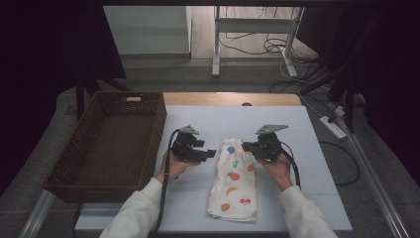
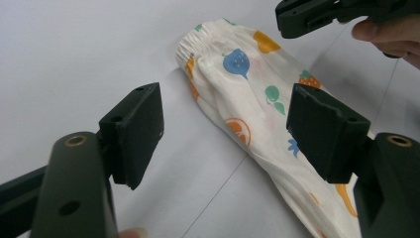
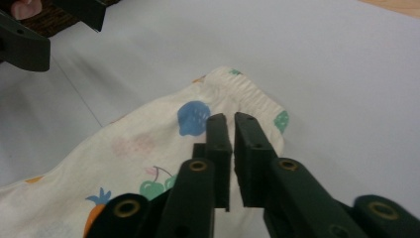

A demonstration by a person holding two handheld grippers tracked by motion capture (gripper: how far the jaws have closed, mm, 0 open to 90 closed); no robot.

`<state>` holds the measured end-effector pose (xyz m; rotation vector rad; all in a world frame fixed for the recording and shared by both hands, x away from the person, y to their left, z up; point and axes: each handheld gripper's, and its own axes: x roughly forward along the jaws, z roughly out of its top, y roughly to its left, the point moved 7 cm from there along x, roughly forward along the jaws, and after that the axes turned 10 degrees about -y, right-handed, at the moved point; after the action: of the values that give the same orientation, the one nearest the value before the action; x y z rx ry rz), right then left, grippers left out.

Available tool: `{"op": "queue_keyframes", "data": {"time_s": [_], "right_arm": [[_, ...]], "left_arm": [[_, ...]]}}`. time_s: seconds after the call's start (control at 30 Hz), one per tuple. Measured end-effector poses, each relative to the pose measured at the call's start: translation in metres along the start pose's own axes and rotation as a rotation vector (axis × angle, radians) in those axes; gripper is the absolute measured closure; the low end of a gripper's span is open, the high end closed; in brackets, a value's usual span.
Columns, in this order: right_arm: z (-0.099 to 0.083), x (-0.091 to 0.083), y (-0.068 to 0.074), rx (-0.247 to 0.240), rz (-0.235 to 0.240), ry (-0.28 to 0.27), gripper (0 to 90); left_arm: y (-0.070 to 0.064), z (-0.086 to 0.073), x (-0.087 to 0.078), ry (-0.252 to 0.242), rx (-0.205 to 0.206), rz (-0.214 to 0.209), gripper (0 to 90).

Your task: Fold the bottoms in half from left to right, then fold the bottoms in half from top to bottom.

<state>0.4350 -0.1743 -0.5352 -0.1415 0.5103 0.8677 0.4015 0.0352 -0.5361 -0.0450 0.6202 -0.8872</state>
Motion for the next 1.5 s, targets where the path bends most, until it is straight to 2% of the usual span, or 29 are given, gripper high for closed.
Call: {"op": "queue_keyframes", "data": {"time_s": [0.3,0.43,0.67,1.1,1.5], "right_arm": [[0.002,-0.011,-0.007,0.028,-0.023,-0.042,54.8],[0.003,-0.013,-0.009,0.045,-0.009,-0.052,49.6],[0.004,-0.017,-0.014,0.06,-0.001,-0.062,46.8],[0.002,-0.013,-0.019,0.083,-0.008,-0.039,44.8],[-0.001,-0.004,-0.029,0.109,-0.033,-0.022,43.8]], "left_arm": [[0.001,0.003,0.005,0.0,-0.002,-0.002,29.3],[0.003,0.006,0.009,0.0,-0.014,-0.005,29.3],[0.003,0.01,0.018,0.004,-0.021,-0.006,29.0],[0.005,0.02,0.038,0.025,-0.013,0.002,27.7],[0.011,0.017,0.058,0.065,-0.01,0.022,27.5]]}}
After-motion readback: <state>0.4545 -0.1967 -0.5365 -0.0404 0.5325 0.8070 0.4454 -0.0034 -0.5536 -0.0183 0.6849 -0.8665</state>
